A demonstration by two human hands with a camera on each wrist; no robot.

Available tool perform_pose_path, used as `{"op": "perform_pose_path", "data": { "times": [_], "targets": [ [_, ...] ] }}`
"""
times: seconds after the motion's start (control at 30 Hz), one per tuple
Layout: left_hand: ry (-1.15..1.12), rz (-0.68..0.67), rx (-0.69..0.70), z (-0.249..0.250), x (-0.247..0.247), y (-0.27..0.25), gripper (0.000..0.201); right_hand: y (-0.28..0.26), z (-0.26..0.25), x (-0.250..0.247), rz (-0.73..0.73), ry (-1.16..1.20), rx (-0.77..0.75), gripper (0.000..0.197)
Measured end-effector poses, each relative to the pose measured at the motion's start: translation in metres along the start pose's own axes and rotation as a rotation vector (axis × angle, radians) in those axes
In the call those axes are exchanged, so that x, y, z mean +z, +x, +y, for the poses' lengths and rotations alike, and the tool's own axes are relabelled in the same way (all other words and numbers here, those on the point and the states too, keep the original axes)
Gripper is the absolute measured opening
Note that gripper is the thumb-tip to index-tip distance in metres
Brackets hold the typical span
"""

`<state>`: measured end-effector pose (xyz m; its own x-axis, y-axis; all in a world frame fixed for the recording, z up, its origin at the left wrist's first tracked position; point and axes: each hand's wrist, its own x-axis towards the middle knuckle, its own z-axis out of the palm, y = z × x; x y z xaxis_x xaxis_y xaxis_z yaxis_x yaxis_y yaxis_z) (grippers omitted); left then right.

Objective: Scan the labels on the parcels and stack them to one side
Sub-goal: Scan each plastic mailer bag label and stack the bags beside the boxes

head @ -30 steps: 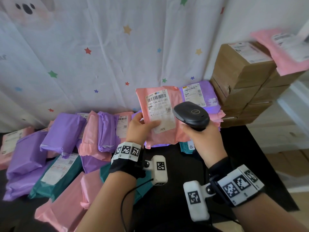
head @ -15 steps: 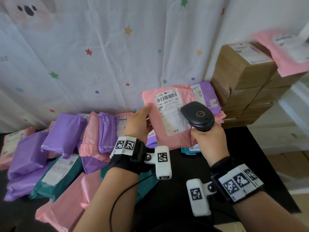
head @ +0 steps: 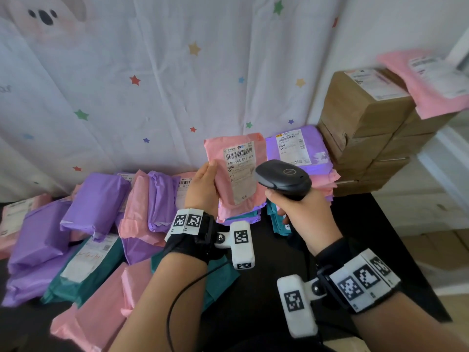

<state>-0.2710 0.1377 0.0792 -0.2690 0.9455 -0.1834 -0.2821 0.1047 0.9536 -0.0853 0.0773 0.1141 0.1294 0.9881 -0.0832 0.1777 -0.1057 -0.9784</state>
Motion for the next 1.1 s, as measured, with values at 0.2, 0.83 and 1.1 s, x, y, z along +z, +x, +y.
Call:
{"op": "perform_pose_path", "data": {
  "times": [0.2,0.83,1.1],
  "targets": [
    [0.022,0.003,0.020,-0.004,-0.007,0.002,0.033,0.000,-0.002,0.001,-0.036,-0.002,0.029,0.008],
    [-0.019,0.055,-0.016,0.019,0.006,-0.009,0.017,0.004,-0.006,-0.004,-0.002,0.080,-0.067,0.014],
    [-0.151,-0.054,0.030,0.074,0.066,0.005,0.023,0.025,-0.016,-0.052,0.184,0.081,-0.070,0.012]
  ]
}}
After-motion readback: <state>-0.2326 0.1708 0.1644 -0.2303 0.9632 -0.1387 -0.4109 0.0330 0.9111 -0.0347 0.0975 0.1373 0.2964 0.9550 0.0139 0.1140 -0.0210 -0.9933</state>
